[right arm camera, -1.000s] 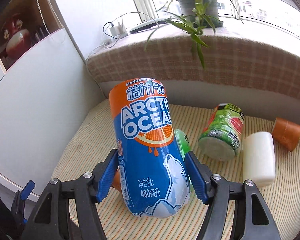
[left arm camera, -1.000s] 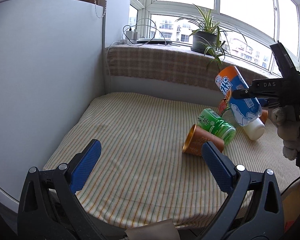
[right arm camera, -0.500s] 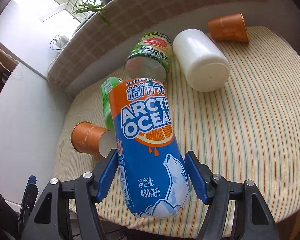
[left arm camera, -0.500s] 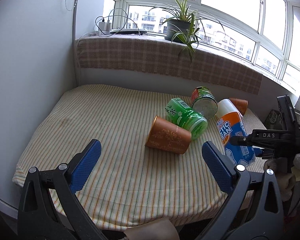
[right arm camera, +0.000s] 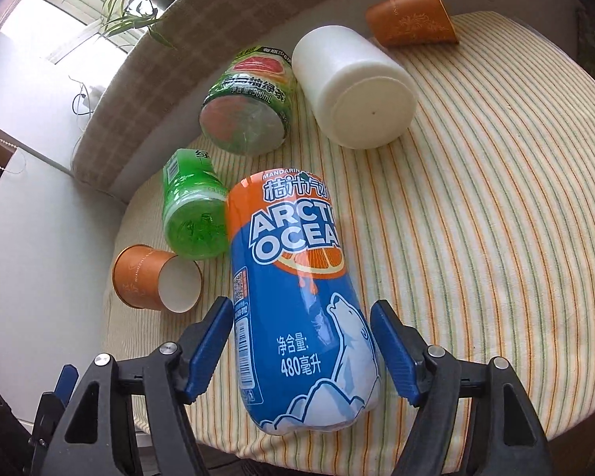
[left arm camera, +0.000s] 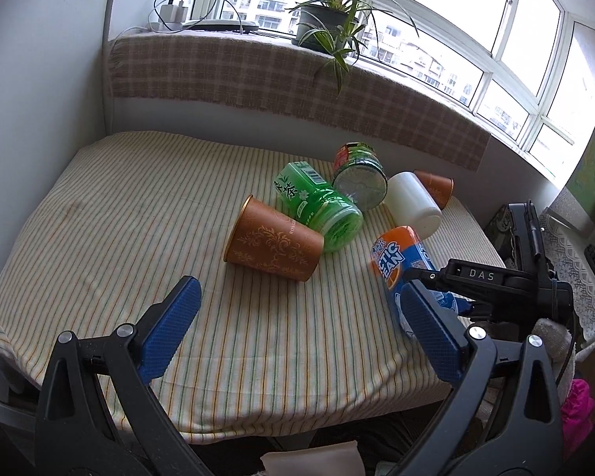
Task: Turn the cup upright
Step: 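Close the left tool on the bottle while the right tool opens and releases it, then rotate the held bottle with the left tool until its open end points up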
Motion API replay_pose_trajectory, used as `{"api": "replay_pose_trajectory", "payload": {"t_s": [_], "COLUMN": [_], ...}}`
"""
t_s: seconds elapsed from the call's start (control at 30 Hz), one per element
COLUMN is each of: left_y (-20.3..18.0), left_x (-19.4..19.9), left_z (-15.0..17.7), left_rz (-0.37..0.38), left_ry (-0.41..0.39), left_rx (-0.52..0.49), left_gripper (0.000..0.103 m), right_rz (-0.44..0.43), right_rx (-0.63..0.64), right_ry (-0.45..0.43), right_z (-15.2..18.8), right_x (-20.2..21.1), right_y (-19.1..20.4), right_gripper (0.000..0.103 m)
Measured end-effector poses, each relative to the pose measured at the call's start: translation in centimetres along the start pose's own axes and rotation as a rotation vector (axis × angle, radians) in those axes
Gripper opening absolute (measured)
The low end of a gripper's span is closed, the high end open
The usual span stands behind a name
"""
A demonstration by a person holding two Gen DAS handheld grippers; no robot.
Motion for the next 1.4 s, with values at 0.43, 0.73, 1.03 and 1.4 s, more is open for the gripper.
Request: {"api": "replay_pose_trajectory", "payload": {"t_s": [0.43,0.73,1.03,1.4], "left_y": [-4.5,-8.5,-9.9,-11.1], "left_x": [-5.7,-11.0,-14.2,-16.6], "left_z": [0.2,1.1,1.5,2.4], "left_rz": [0.235,0.391,0.383,0.372], "left_ry": [0.202,0.403,0.462,0.513], "left_rx": [0.151,0.311,0.352,0.356], "left_gripper": [0.095,0.083,0.08,0.073], "right_rz": [0.099,0.139,0.158,0.168], "right_rx": [0.159,0.106,0.069,0.043], "right_ry": [-0.246,-0.315,-0.332,-0.334], "right_z": [1.2,2.6,2.7,2.9], "right_x": [9.4,13.1,14.2,14.3], "right_y": [-2.4,-5.6,-8.0,-9.1], "right_gripper": [0.083,0.083,0.083,0.083]}}
Point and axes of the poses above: each gripper's, at about its wrist camera, not at the fingertips, and x roughly against the way its jaws point, y to its left, z to its underside, the point moved 10 cm from there along -x, roughly the way its jaws point, and after that the axes turned 3 degrees about -x, right-handed, at the moved point
